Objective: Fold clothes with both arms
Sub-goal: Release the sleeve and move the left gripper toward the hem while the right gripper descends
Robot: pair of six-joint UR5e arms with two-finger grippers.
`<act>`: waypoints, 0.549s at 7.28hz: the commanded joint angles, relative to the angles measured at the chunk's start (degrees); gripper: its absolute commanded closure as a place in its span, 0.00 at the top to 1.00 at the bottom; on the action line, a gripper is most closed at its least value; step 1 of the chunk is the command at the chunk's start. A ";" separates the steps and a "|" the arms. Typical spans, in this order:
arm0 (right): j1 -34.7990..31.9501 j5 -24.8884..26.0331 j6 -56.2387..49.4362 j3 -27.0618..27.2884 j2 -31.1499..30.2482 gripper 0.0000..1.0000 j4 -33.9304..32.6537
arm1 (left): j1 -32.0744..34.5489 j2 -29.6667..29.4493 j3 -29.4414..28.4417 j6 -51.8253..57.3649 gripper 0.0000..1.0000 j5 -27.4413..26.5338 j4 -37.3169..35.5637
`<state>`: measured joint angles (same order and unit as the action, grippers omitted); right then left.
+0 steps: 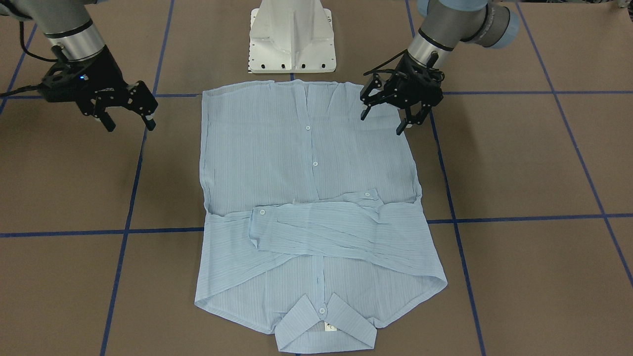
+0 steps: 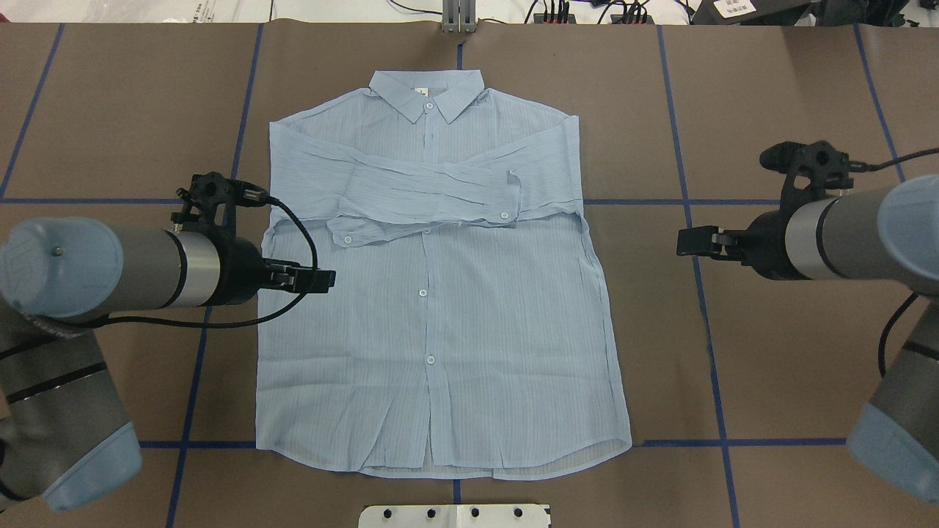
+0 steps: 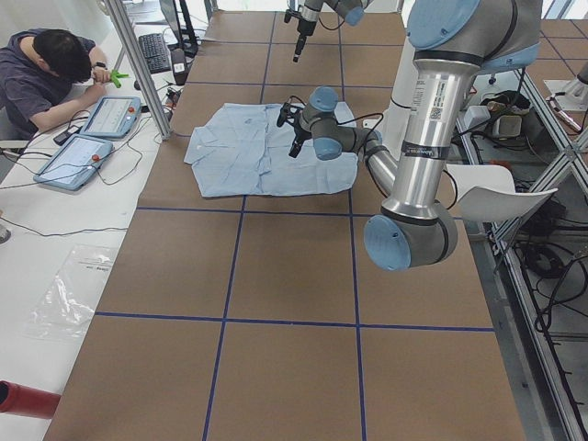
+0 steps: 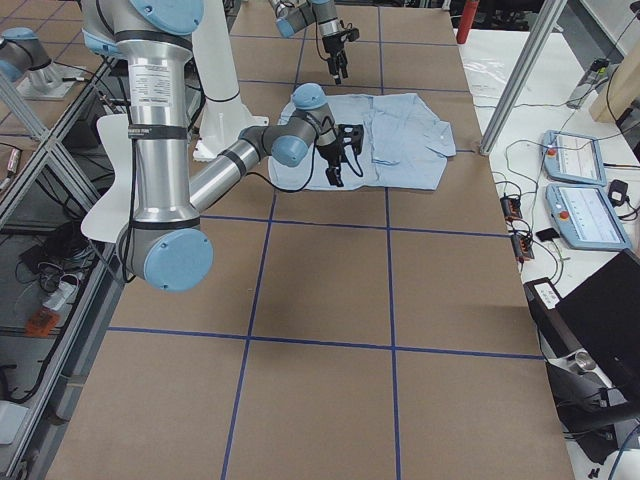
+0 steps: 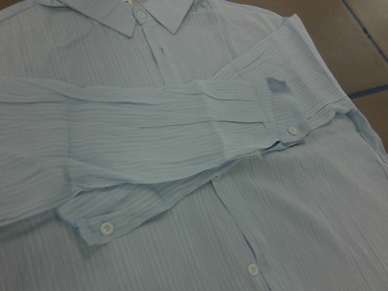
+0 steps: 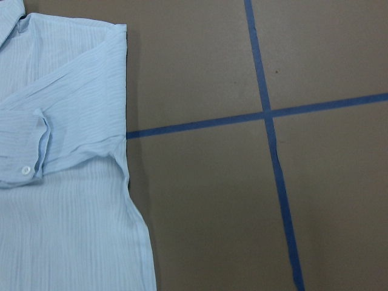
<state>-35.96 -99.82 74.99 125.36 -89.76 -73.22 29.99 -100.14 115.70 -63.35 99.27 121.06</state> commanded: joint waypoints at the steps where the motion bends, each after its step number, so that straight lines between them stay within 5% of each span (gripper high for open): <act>1: 9.92 8.13 7.34 3.91 -4.09 1.00 0.01 | -9.29 6.35 1.89 -9.56 1.00 -7.56 -0.56; 4: 11.62 9.64 7.46 3.92 -4.19 1.00 0.01 | -17.33 8.82 1.45 -15.22 0.99 -13.13 -3.00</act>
<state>-25.02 -90.75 82.26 129.25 -93.91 -73.21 15.19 -91.92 117.27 -76.87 88.35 119.65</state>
